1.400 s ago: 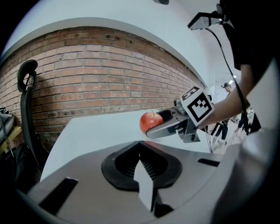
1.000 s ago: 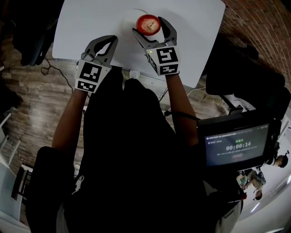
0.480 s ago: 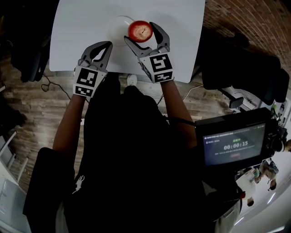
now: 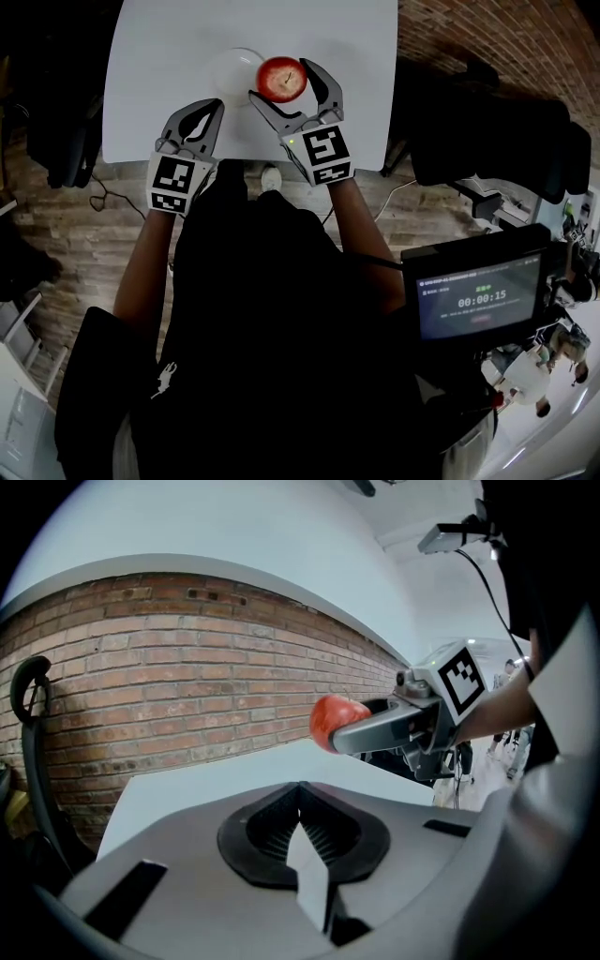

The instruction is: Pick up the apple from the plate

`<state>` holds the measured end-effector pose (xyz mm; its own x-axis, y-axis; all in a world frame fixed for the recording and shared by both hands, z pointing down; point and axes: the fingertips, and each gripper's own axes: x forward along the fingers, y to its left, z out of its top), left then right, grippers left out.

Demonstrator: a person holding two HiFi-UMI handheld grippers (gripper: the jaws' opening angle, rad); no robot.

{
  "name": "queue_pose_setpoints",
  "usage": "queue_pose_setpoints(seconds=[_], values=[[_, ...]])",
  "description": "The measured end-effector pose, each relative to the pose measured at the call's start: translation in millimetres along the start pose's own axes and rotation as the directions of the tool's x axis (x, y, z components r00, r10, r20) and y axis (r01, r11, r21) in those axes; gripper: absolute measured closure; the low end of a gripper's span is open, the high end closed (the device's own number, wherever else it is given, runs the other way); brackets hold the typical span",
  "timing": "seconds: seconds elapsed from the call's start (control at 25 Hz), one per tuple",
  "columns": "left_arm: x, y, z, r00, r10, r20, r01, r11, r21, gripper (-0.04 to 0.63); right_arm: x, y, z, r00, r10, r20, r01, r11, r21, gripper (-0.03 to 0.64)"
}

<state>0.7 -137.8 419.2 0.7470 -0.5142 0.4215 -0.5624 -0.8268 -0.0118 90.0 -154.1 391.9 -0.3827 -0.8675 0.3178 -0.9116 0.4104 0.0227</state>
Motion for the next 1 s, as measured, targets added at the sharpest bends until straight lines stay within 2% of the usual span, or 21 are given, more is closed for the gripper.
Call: queue_pose_setpoints(seconds=[0.44, 1.0], values=[[0, -17, 20, 0.999, -0.001, 0.034, 0.000, 1.000, 0.015, 0.589, -35, -15, 25, 0.997, -0.028, 0.065, 0.025, 0.999, 0.046, 0.216], [-20, -29, 27, 0.997, 0.037, 0.071, -0.038, 0.999, 0.019, 0.589, -72, -11, 52, 0.992, -0.038, 0.123, 0.038, 0.999, 0.005, 0.216]])
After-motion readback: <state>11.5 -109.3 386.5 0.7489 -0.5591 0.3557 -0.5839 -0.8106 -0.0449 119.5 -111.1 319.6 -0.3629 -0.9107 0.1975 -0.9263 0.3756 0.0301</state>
